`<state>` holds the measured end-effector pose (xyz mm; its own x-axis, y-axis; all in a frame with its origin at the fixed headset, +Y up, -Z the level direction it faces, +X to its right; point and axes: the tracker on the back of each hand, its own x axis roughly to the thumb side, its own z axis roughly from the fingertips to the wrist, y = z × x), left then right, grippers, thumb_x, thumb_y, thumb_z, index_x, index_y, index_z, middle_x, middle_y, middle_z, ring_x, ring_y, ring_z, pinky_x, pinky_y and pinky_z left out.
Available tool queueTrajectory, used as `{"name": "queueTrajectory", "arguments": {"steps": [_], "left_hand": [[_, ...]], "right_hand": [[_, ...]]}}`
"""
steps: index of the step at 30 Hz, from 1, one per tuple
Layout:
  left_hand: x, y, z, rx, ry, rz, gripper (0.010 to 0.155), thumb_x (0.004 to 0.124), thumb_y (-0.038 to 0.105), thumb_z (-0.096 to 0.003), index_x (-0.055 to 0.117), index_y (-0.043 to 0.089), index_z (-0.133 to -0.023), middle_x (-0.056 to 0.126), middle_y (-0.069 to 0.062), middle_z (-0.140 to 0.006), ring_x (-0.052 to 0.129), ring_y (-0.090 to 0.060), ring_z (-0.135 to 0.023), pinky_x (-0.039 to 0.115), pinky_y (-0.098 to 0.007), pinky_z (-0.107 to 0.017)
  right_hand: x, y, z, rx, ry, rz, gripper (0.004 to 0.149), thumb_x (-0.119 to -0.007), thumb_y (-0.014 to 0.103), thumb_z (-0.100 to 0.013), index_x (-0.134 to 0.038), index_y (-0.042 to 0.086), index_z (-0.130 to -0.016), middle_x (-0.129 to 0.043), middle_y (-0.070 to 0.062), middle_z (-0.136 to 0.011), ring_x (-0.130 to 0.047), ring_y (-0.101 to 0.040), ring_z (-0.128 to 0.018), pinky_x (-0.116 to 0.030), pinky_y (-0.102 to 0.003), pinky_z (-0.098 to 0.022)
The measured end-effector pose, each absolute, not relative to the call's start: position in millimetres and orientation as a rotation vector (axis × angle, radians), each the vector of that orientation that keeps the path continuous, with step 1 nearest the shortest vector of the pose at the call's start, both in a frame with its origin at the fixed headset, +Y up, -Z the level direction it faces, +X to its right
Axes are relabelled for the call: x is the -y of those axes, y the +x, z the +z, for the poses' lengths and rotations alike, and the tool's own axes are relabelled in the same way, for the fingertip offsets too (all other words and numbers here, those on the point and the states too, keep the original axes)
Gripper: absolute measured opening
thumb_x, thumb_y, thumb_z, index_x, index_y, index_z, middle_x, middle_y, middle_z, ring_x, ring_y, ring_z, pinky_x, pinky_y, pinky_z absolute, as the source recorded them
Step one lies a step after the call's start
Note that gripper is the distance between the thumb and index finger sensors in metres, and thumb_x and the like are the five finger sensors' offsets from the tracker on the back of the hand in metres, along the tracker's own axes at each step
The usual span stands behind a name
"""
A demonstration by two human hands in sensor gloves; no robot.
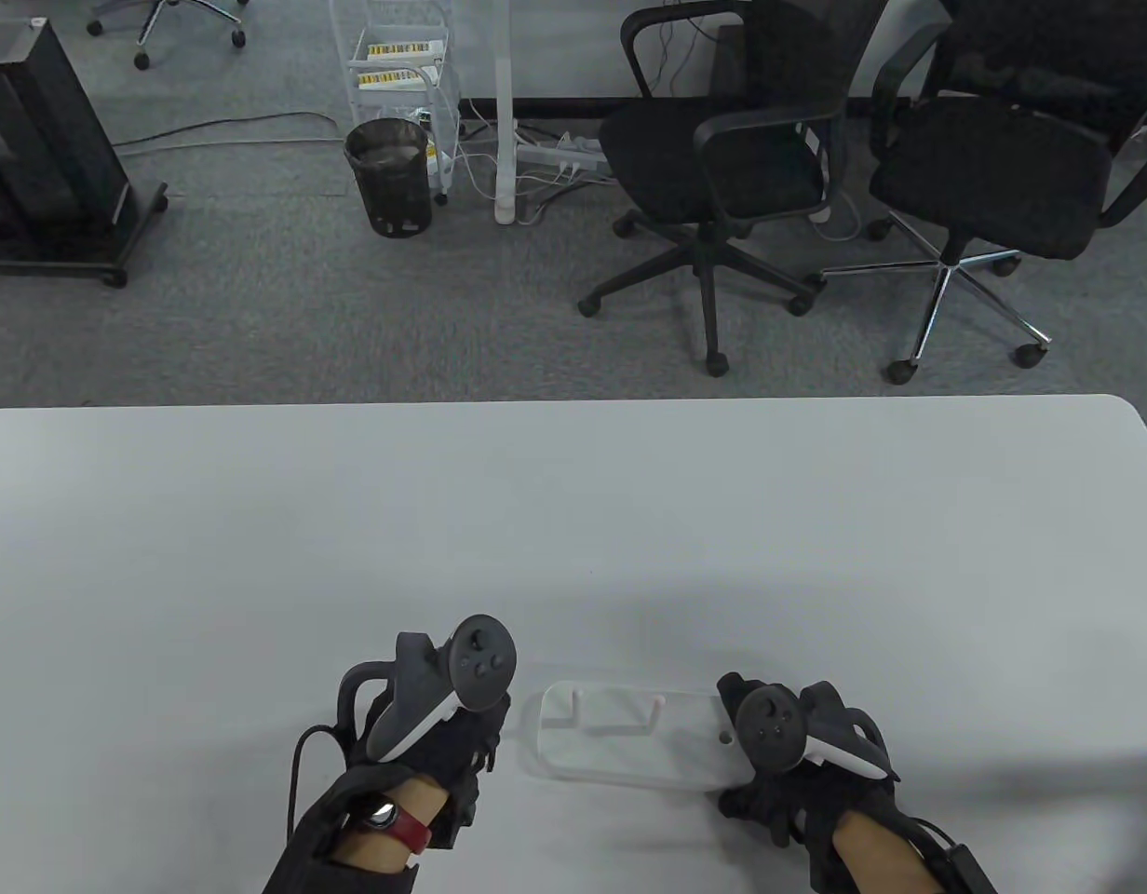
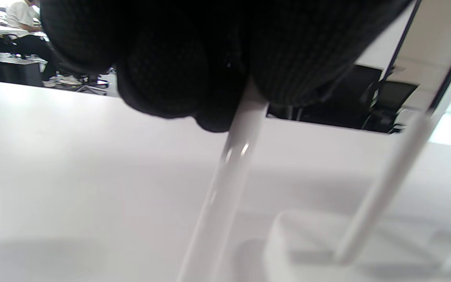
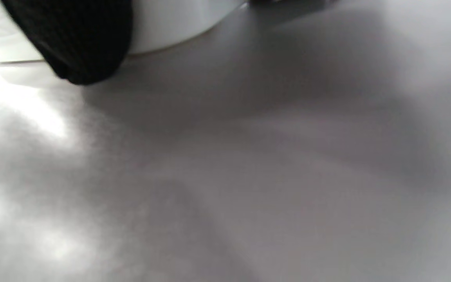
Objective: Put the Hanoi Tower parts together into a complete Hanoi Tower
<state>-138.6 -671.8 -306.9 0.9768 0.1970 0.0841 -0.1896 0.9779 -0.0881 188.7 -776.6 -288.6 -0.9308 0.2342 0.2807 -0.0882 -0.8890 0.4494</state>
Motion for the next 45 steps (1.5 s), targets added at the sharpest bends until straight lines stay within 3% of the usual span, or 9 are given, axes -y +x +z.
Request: {"name": "queueTrajectory", "arguments": {"steps": [10, 17, 27, 35, 45], "left_hand": [[613, -103, -290, 0.222, 0.149, 0.317, 0.044, 0.094, 0.033, -0.0377, 0.095, 0.018, -0.079, 0.106, -0.009, -0.068, 0.104, -0.032, -0.05, 0.082, -0.05, -0.05], [582, -54, -267, 0.385, 0.266, 0.439, 0.044, 0.095, 0.036, -0.036, 0.096, 0.021, -0.078, 0.107, -0.006, -0.068, 0.104, -0.03, -0.054, 0.078, -0.051, -0.056], [611, -5, -269, 0.503, 0.224, 0.449, 0.044, 0.095, 0.038, -0.0355, 0.094, 0.026, -0.078, 0.107, -0.001, -0.07, 0.104, -0.027, -0.058, 0.078, -0.049, -0.059], [643, 11, -278, 0.556, 0.184, 0.402, 0.043, 0.095, 0.039, -0.035, 0.094, 0.028, -0.077, 0.107, 0.001, -0.069, 0.104, -0.025, -0.059, 0.075, -0.051, -0.062], [661, 27, -281, 0.57, 0.187, 0.327, 0.043, 0.095, 0.038, -0.0349, 0.093, 0.029, -0.076, 0.106, 0.001, -0.07, 0.103, -0.025, -0.06, 0.074, -0.051, -0.062]], "right_hand": [[777, 189, -288, -0.651, 0.496, 2.853, 0.112, -0.085, 0.048, -0.033, 0.003, 0.015, -0.095, -0.013, -0.022, -0.107, -0.021, -0.049, -0.098, -0.027, -0.066, -0.07], [777, 189, -288, -0.649, 0.495, 2.851, 0.112, -0.085, 0.048, -0.033, 0.003, 0.015, -0.095, -0.013, -0.022, -0.107, -0.021, -0.049, -0.098, -0.027, -0.066, -0.07], [777, 189, -288, -0.647, 0.494, 2.848, 0.112, -0.085, 0.048, -0.033, 0.002, 0.015, -0.095, -0.013, -0.022, -0.107, -0.021, -0.049, -0.098, -0.027, -0.066, -0.07], [776, 189, -288, -0.648, 0.494, 2.849, 0.112, -0.085, 0.048, -0.033, 0.002, 0.016, -0.095, -0.013, -0.022, -0.107, -0.021, -0.049, -0.098, -0.027, -0.066, -0.07], [777, 190, -288, -0.647, 0.495, 2.849, 0.111, -0.085, 0.048, -0.033, 0.002, 0.016, -0.095, -0.013, -0.022, -0.107, -0.021, -0.049, -0.098, -0.027, -0.066, -0.07]]}}
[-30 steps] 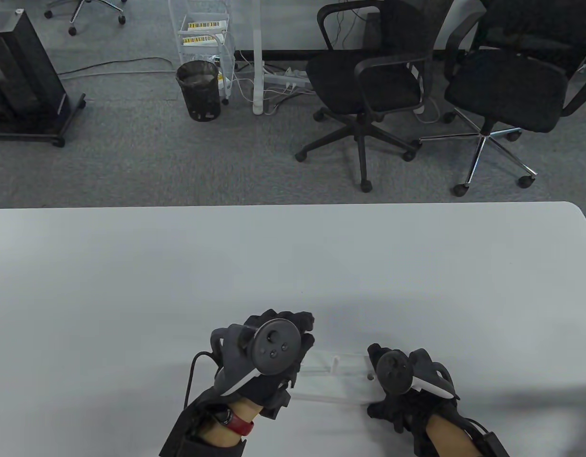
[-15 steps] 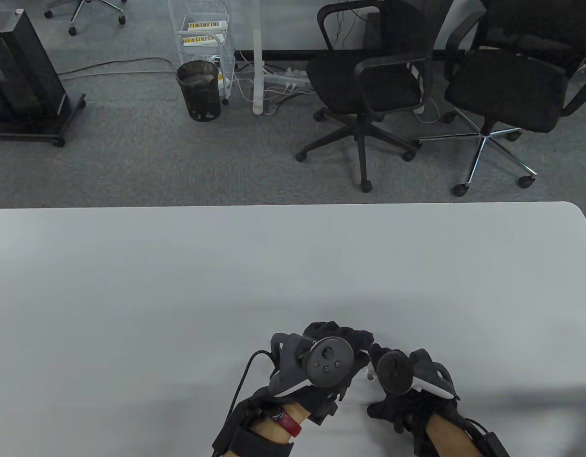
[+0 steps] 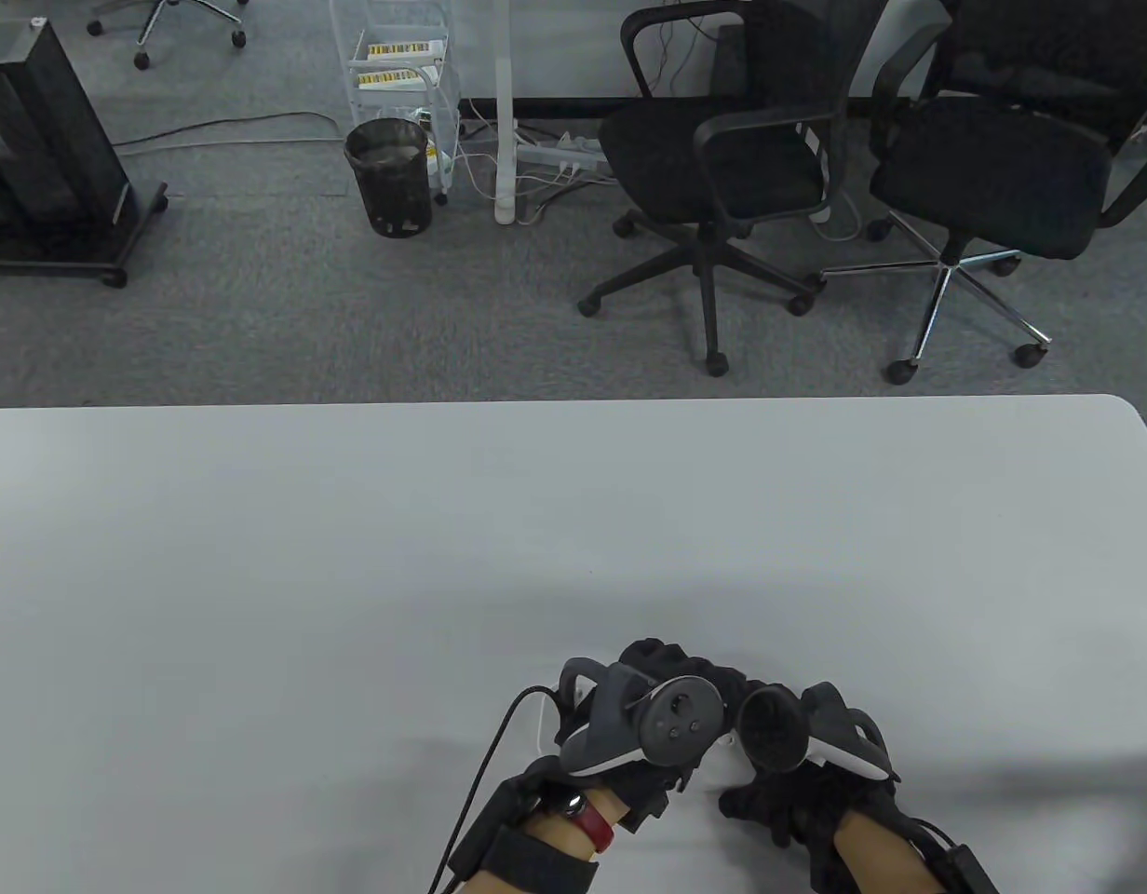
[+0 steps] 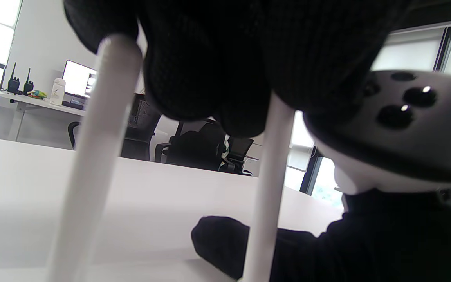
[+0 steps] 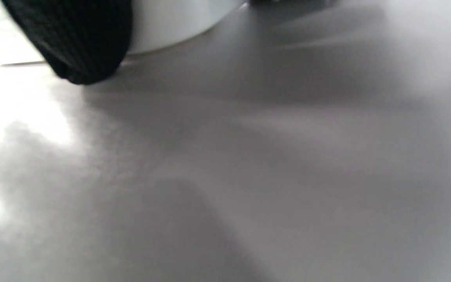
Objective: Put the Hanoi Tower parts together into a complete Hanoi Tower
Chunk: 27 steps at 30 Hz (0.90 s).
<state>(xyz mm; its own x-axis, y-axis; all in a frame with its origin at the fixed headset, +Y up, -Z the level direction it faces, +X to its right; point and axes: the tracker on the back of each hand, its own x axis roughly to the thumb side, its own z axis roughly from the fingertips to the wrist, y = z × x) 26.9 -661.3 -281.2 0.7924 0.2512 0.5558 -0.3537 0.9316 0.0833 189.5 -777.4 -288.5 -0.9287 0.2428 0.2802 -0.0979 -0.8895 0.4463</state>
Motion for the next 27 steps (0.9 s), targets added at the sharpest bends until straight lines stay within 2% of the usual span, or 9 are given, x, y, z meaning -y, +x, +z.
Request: {"name": "queueTrajectory", "arguments": {"steps": [9, 16, 21, 27], "left_hand": [[664, 37, -283, 0.566, 0.214, 0.285, 0.042, 0.095, 0.038, -0.0353, 0.093, 0.028, -0.076, 0.106, 0.001, -0.069, 0.104, -0.025, -0.059, 0.074, -0.051, -0.062], [665, 38, -282, 0.585, 0.195, 0.274, 0.042, 0.096, 0.038, -0.0348, 0.095, 0.027, -0.076, 0.107, 0.0, -0.069, 0.104, -0.025, -0.058, 0.074, -0.052, -0.062], [666, 37, -284, 0.606, 0.144, 0.29, 0.042, 0.092, 0.032, -0.0377, 0.093, 0.026, -0.08, 0.106, -0.002, -0.073, 0.104, -0.026, -0.061, 0.073, -0.052, -0.063], [662, 41, -284, 0.624, 0.188, 0.189, 0.043, 0.092, 0.042, -0.0343, 0.098, 0.024, -0.073, 0.11, -0.001, -0.06, 0.106, -0.025, -0.051, 0.077, -0.049, -0.06]], "right_hand": [[778, 190, -289, -0.648, 0.494, 2.848, 0.111, -0.085, 0.048, -0.033, 0.002, 0.016, -0.095, -0.013, -0.022, -0.107, -0.021, -0.049, -0.098, -0.027, -0.066, -0.07], [777, 190, -289, -0.649, 0.497, 2.847, 0.111, -0.085, 0.048, -0.033, 0.002, 0.016, -0.095, -0.013, -0.022, -0.107, -0.021, -0.049, -0.098, -0.027, -0.065, -0.07], [777, 190, -289, -0.647, 0.498, 2.846, 0.111, -0.085, 0.048, -0.033, 0.002, 0.016, -0.095, -0.013, -0.022, -0.107, -0.021, -0.049, -0.098, -0.027, -0.065, -0.07], [777, 190, -289, -0.649, 0.498, 2.847, 0.111, -0.085, 0.048, -0.033, 0.002, 0.016, -0.095, -0.013, -0.022, -0.107, -0.021, -0.049, -0.098, -0.027, -0.066, -0.07]]}}
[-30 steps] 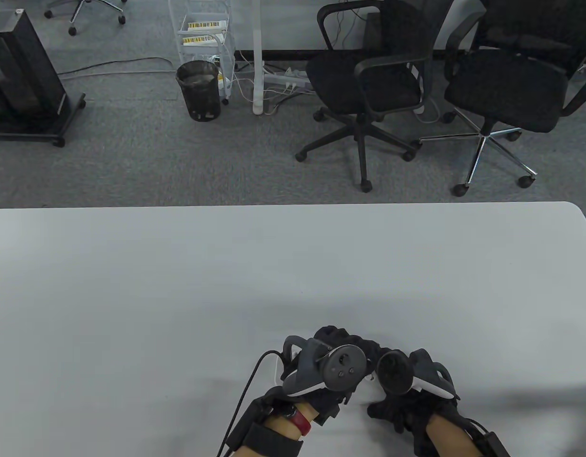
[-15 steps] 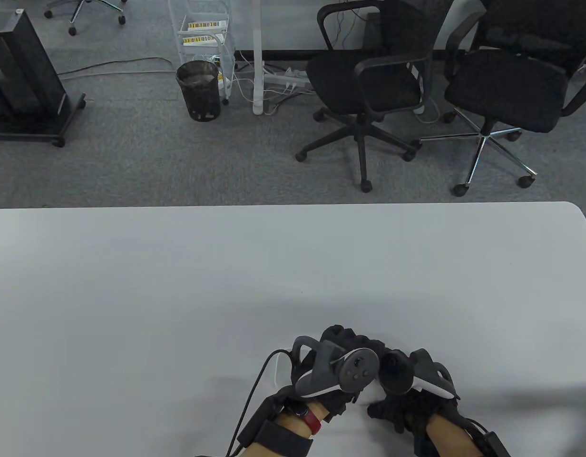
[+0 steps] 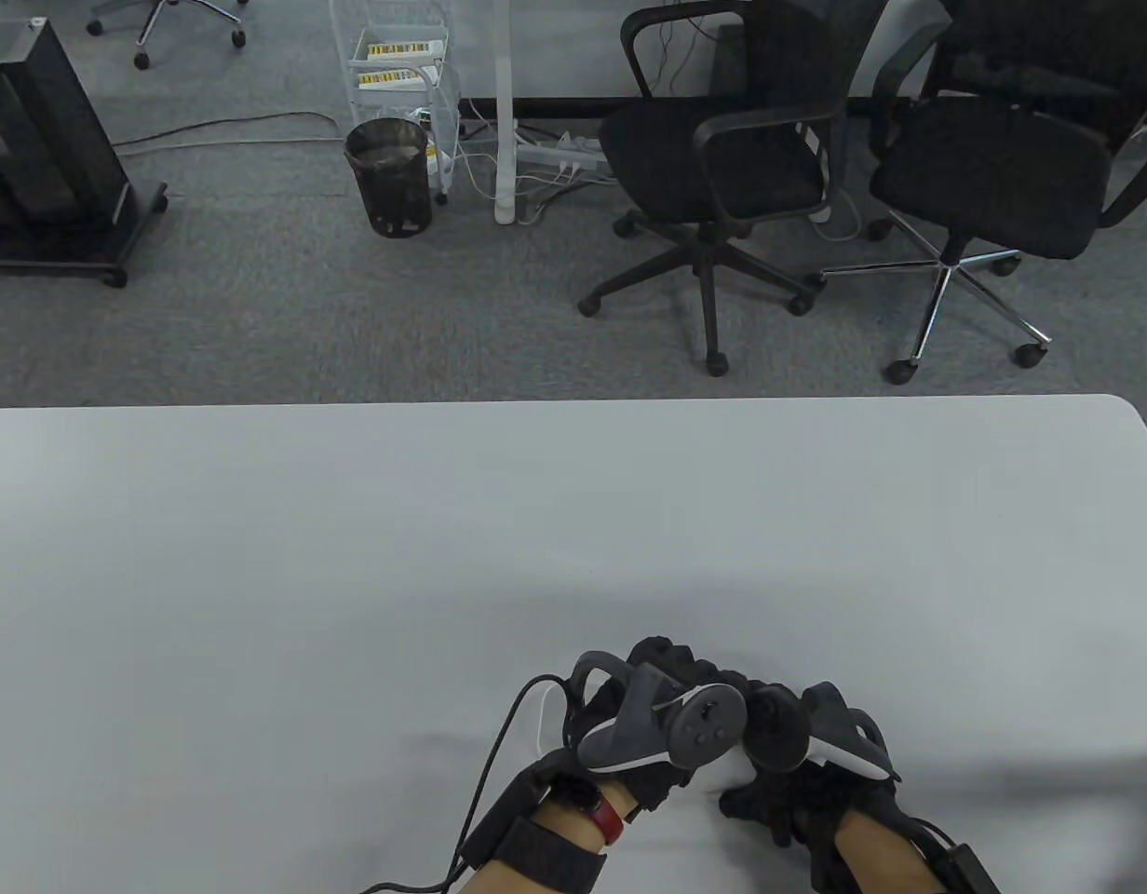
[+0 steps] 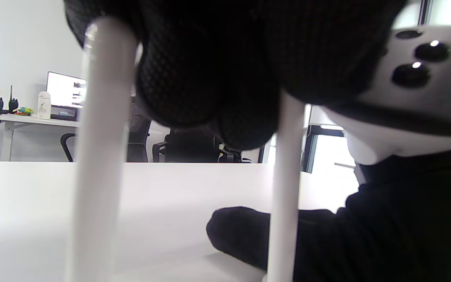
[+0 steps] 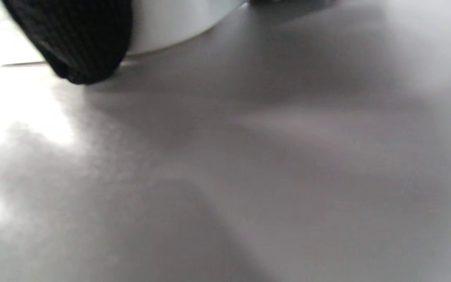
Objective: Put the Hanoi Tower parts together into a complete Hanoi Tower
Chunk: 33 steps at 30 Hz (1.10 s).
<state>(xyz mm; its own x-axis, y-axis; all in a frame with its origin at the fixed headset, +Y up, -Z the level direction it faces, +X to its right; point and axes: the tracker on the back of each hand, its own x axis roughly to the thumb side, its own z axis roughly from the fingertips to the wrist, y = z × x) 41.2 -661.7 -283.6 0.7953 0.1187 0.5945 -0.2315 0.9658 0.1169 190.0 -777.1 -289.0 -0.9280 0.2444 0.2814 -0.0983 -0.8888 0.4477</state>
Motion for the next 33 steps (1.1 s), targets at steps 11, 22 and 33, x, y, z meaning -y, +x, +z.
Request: {"name": "queueTrajectory", "arguments": {"steps": [11, 22, 33], "left_hand": [[670, 43, -294, 0.601, 0.086, 0.283, 0.042, 0.086, 0.043, -0.0355, 0.097, 0.027, -0.073, 0.109, 0.0, -0.064, 0.103, -0.027, -0.057, 0.073, -0.052, -0.062], [683, 41, -304, 0.55, -0.1, 0.394, 0.045, 0.079, 0.043, -0.0396, 0.093, 0.03, -0.08, 0.101, 0.0, -0.082, 0.091, -0.034, -0.08, 0.063, -0.058, -0.068], [648, -9, -276, 0.525, 0.042, 0.251, 0.079, 0.072, 0.059, -0.0395, 0.057, 0.024, -0.109, 0.059, -0.012, -0.114, 0.058, -0.044, -0.104, 0.045, -0.064, -0.073]], "right_hand": [[779, 194, -290, -0.665, 0.471, 2.81, 0.111, -0.086, 0.048, -0.034, 0.002, 0.02, -0.095, -0.011, -0.018, -0.108, -0.018, -0.046, -0.098, -0.024, -0.063, -0.071], [777, 198, -290, -0.71, 0.478, 2.789, 0.111, -0.083, 0.051, -0.034, 0.005, 0.019, -0.094, -0.009, -0.018, -0.108, -0.016, -0.045, -0.099, -0.023, -0.062, -0.072], [744, 207, -284, -0.512, 0.492, 2.814, 0.108, -0.081, 0.053, -0.033, -0.001, 0.017, -0.097, -0.01, -0.021, -0.109, -0.015, -0.051, -0.099, -0.024, -0.066, -0.071]]}}
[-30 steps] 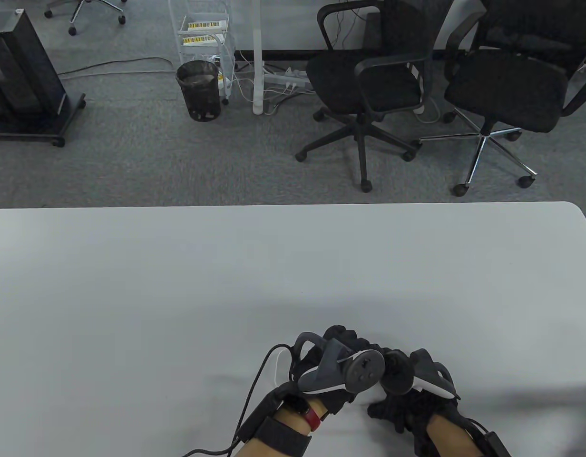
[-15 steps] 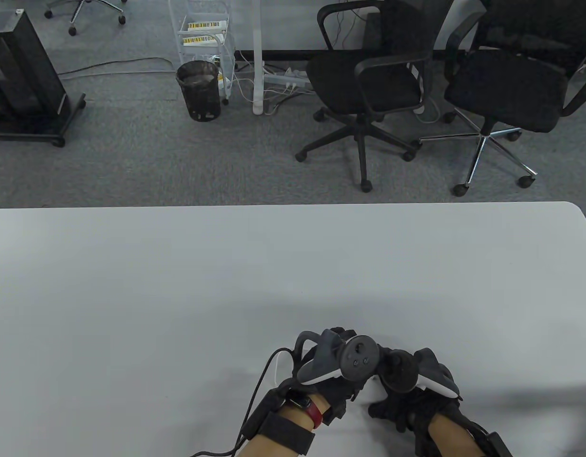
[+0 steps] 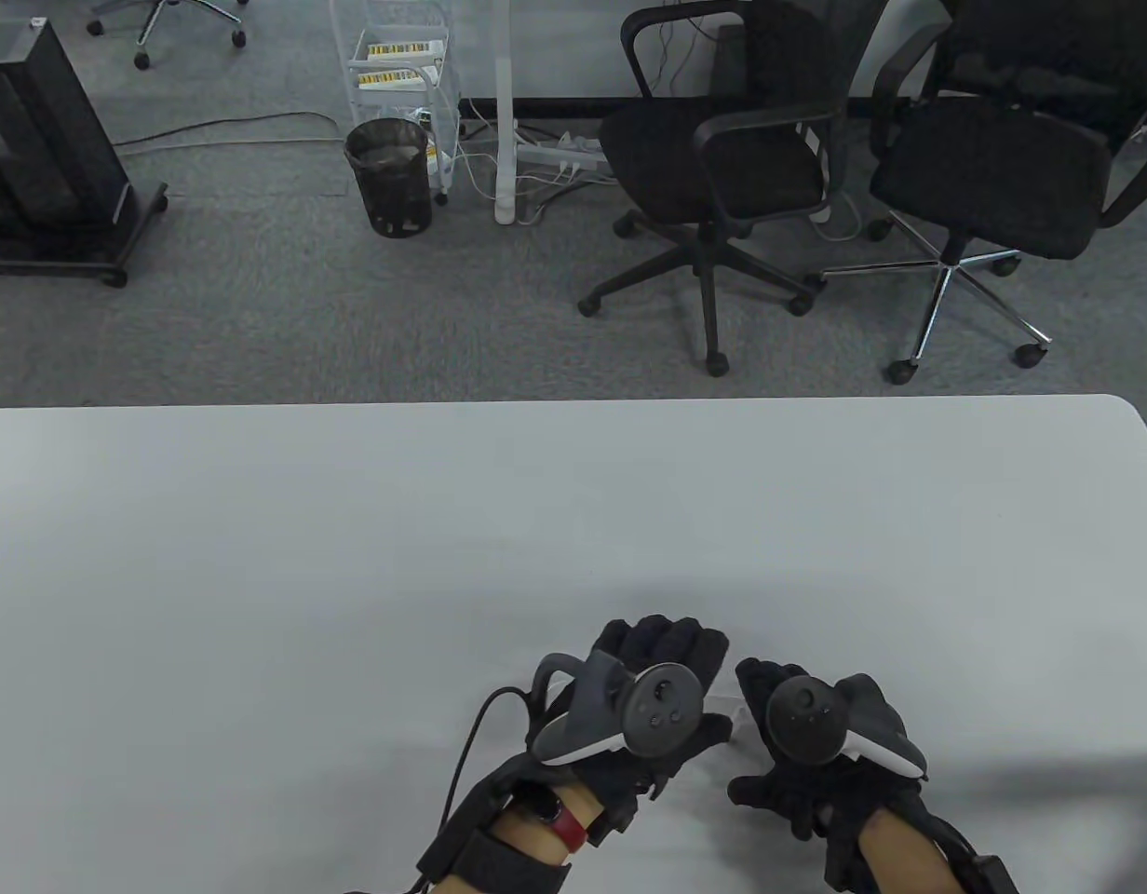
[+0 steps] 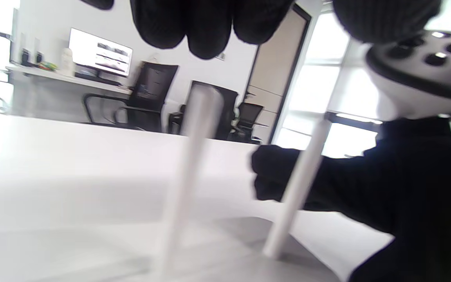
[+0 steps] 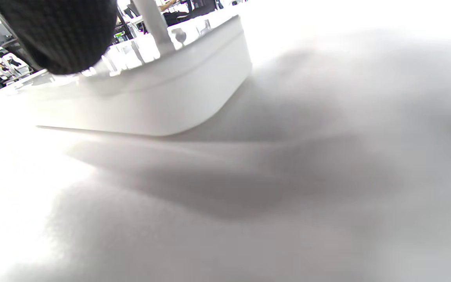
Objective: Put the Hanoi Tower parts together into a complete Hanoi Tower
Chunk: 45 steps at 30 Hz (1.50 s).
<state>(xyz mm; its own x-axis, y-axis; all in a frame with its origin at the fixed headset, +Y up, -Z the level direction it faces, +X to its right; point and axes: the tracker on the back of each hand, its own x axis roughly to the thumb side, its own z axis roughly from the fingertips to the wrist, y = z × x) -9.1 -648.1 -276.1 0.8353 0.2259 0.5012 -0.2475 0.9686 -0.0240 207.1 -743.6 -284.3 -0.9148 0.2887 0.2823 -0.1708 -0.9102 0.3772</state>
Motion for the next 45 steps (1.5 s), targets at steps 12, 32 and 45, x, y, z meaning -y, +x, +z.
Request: {"name": "queueTrajectory", "arguments": {"steps": [12, 32, 45], "left_hand": [[626, -154, -243, 0.195, 0.246, -0.014, 0.082, 0.069, 0.063, -0.0403, 0.058, 0.022, -0.11, 0.059, -0.014, -0.114, 0.058, -0.046, -0.104, 0.045, -0.065, -0.073], [679, -221, -254, 0.025, 0.195, -0.102, 0.086, 0.067, 0.066, -0.0402, 0.05, 0.023, -0.112, 0.05, -0.014, -0.117, 0.051, -0.047, -0.107, 0.043, -0.064, -0.073], [680, -237, -255, -0.036, 0.189, -0.075, 0.086, 0.067, 0.066, -0.0404, 0.049, 0.023, -0.112, 0.05, -0.014, -0.117, 0.051, -0.047, -0.106, 0.042, -0.065, -0.073]], "right_hand": [[697, 209, -267, -0.304, 0.32, 3.107, 0.098, -0.074, 0.052, -0.037, -0.008, 0.018, -0.1, -0.011, -0.021, -0.11, -0.01, -0.051, -0.098, -0.023, -0.067, -0.071], [690, 232, -234, 0.087, 0.094, 3.362, 0.093, -0.072, 0.051, -0.038, -0.013, 0.019, -0.101, -0.013, -0.022, -0.11, -0.011, -0.052, -0.097, -0.027, -0.066, -0.071], [703, 240, -225, -0.069, 0.022, 3.304, 0.095, -0.07, 0.053, -0.038, -0.006, 0.021, -0.1, -0.005, -0.021, -0.109, -0.003, -0.052, -0.096, -0.022, -0.066, -0.07]]}}
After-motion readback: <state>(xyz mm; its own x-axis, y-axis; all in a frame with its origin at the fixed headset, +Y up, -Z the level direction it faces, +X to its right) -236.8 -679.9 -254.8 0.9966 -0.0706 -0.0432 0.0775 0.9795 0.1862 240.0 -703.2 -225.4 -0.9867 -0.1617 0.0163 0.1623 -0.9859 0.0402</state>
